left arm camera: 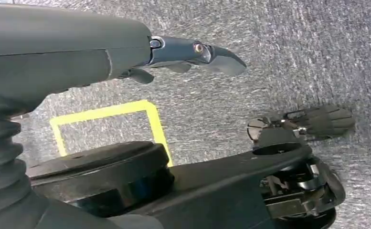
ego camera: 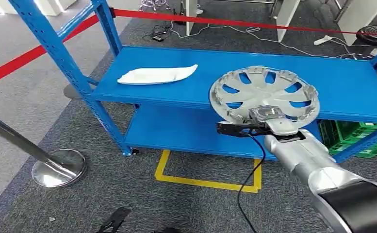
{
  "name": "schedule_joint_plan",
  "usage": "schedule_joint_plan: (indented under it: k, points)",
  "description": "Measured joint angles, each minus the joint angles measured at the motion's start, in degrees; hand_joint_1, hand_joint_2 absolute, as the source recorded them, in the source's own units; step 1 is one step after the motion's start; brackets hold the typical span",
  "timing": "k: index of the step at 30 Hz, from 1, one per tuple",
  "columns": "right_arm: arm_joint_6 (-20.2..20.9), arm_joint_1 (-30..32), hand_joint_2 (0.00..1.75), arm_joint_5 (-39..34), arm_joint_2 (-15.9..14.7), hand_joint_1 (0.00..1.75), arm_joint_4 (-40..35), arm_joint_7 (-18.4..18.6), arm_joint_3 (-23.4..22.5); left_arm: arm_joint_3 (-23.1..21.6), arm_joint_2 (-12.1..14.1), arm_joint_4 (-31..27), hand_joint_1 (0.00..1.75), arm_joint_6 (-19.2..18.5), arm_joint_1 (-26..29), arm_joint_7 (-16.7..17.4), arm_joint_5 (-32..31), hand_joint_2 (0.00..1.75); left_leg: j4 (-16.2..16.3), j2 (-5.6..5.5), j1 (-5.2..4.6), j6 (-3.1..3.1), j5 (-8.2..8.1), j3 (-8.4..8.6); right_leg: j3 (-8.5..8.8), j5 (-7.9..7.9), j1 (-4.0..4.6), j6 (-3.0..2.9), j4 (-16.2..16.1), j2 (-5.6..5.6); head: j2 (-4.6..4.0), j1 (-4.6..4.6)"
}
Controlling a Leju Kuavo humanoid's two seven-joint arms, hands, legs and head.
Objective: Take the parts from the cabinet and place them on the table.
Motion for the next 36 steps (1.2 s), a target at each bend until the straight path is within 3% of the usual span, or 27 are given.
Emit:
schedule_joint_plan:
  k: [17, 28, 36]
  points:
    - [-0.52, -0.06, 1.75, -0.15, -0.15, 1.75, -0.04, -0.57, -0.59, 0.00, -0.02, 0.00, 0.00, -0.15, 0.00, 0.00, 0.00, 1.75, 0.00, 0.00, 0.00, 0.01, 0.01, 0.00, 0.00, -0.01, 0.00, -0.01, 0.00, -0.01, 0.00, 0.00]
    - [-2.64, -0.30, 1.75, -1.03, -0.15, 1.75, -0.59, -3.47, -1.31, 0.00, -0.02, 0.00, 0.00, -0.07, 0.04, -0.13, 0.00, 1.75, 0.00, 0.00, -0.01, 0.00, 0.03, -0.01, 0.04, 0.05, 0.01, -0.03, 0.00, -0.01, 0.00, 0.00]
    - [-10.61, -1.94, 1.75, -4.11, 0.24, 1.75, -2.97, -7.06, -3.12, 0.02, 0.00, 0.00, 0.00, 0.37, 0.37, -0.76, 0.00, 1.75, 0.00, -0.01, -0.04, -0.01, 0.06, -0.17, -0.09, 0.09, 0.01, -0.03, 0.02, -0.01, 0.00, 0.02]
